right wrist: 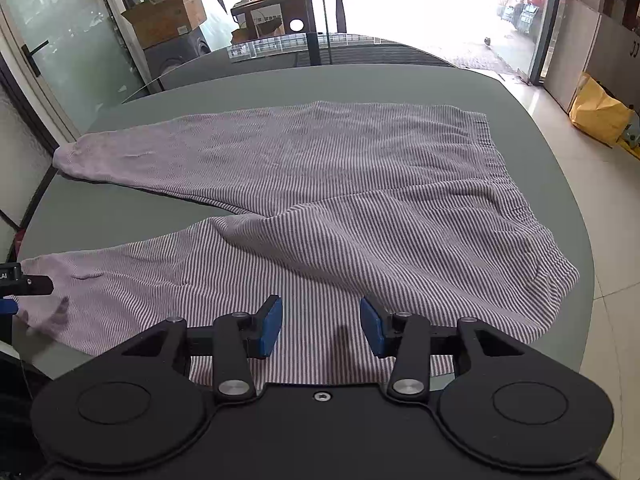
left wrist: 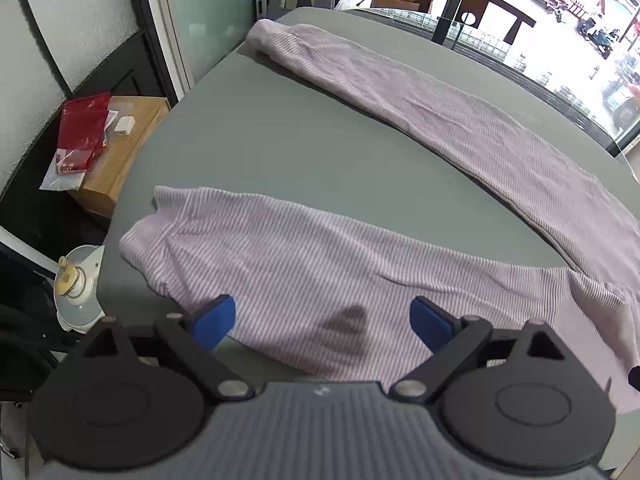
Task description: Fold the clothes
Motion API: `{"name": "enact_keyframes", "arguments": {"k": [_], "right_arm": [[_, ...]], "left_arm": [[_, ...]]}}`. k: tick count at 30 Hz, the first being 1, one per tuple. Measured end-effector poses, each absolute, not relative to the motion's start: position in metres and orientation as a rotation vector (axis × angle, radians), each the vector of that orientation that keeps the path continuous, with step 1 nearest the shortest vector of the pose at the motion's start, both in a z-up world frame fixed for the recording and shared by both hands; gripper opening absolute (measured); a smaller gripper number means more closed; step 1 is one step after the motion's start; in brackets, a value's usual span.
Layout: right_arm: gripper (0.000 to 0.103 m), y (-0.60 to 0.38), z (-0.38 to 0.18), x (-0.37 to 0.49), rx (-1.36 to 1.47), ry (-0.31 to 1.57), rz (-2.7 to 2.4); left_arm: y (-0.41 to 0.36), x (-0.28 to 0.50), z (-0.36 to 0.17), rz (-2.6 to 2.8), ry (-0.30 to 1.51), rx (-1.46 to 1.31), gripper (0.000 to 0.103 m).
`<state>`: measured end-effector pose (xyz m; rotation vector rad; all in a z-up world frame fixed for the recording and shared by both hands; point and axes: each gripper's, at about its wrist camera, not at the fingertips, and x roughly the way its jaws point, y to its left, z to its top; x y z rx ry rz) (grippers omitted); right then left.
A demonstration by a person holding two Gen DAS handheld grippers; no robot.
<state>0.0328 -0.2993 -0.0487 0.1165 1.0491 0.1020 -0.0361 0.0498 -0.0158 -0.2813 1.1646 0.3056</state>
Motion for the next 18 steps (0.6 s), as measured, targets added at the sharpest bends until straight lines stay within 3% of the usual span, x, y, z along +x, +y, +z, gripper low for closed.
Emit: {"name": "enact_keyframes", "arguments": {"k": [8, 18], "right_arm": [[0.044, -0.297, -0.043, 0.044, 0.152, 1.030, 0.012], [0.044, -0.331, -0.026, 0.038, 0.227, 0.986, -0.171]], "left_arm": [[0.054, -0.016, -0.009, 0.213, 1.176, -0.272, 0.097], [0.003, 0.025, -0.010, -0.103, 1.233, -0.183, 0.098]]}}
